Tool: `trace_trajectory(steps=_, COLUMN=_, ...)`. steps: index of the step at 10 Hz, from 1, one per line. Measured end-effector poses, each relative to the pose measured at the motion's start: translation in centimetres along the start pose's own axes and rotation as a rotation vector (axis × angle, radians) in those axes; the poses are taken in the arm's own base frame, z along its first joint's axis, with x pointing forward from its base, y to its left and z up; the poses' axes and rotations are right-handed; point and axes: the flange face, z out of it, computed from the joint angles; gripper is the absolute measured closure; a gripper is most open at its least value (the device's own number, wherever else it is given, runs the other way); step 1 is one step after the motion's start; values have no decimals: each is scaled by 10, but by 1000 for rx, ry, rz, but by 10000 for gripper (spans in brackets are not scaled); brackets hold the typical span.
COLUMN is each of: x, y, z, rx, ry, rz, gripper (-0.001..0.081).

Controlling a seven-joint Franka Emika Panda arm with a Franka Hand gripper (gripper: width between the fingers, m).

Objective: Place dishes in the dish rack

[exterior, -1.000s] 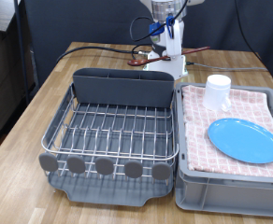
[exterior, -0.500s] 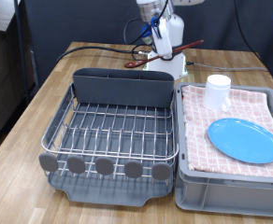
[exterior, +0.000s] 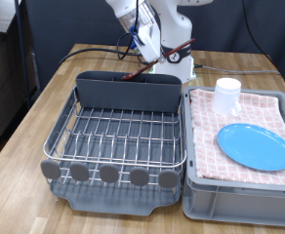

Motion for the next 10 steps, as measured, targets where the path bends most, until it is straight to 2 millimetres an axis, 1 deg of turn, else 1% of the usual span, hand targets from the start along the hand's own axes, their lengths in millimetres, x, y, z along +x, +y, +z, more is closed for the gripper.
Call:
trace_trajectory(steps=2, x=12, y=-11, z=4, rx=-17, ry=-12, rz=-14, gripper=721)
trace_trajectory(steps=4, x=20, y=-22, z=8, rx=10, ry=-2, rz=-1, gripper=721)
trace_trajectory(steps=6, x=19, y=-25, z=14, rx=47, ry=23, rz=14, gripper=721)
trace_trajectory(steps=7, x=20, y=-30, z=13, rx=80, ry=34, rz=23, gripper=637)
trace_trajectory(steps=8, x=20, y=-32, z=15, rx=90, ry=45, rz=30, gripper=637)
trace_trajectory(steps=9, x=21, y=-33, z=17, rx=95, ry=56, rz=35, gripper=457)
trace_trajectory(steps=10, x=20, y=-35, z=19, rx=104, ry=73, rz=36, gripper=457)
